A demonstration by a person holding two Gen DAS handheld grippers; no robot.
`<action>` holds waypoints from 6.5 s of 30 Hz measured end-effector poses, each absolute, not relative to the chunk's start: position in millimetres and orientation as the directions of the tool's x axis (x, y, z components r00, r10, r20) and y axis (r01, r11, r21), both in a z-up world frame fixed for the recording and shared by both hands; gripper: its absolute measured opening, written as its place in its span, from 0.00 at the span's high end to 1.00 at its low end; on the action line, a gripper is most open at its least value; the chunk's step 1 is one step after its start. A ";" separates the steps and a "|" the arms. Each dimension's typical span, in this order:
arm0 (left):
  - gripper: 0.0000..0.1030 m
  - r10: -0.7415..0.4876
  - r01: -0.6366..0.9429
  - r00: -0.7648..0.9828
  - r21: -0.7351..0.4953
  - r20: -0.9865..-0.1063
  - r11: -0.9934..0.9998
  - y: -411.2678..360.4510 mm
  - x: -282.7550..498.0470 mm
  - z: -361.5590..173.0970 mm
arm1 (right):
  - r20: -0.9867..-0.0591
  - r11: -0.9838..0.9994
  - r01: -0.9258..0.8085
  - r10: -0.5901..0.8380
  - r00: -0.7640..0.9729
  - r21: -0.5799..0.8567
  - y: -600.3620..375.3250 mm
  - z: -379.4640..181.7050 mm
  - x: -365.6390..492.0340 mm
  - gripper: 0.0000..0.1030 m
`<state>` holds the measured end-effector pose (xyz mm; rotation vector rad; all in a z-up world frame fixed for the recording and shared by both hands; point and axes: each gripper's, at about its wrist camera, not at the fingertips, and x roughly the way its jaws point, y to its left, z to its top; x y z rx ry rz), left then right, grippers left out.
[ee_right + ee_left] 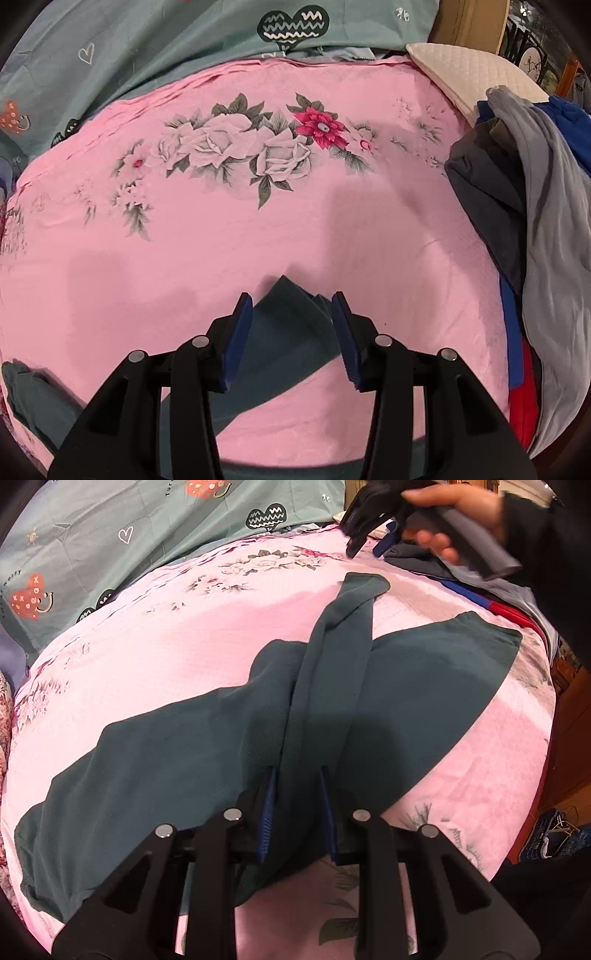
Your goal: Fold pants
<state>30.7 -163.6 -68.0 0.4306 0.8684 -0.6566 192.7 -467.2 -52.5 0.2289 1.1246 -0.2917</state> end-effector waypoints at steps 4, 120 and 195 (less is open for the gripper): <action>0.76 -0.359 0.683 0.465 0.070 -0.810 0.727 -161.4 31.1 -70.2 | -0.941 0.944 0.322 -0.048 0.335 0.066 -480.5 -73.9 203.4 0.68; 0.97 -0.387 0.811 0.435 0.168 -0.813 0.560 -185.8 -1.6 -58.8 | -0.804 0.865 0.321 0.145 0.577 0.386 -567.2 -41.6 -66.0 0.97; 0.35 -0.163 0.360 0.619 0.093 -0.768 0.928 23.8 47.5 -44.4 | -0.790 0.897 -0.209 0.441 0.426 0.389 -271.9 -10.2 87.0 0.84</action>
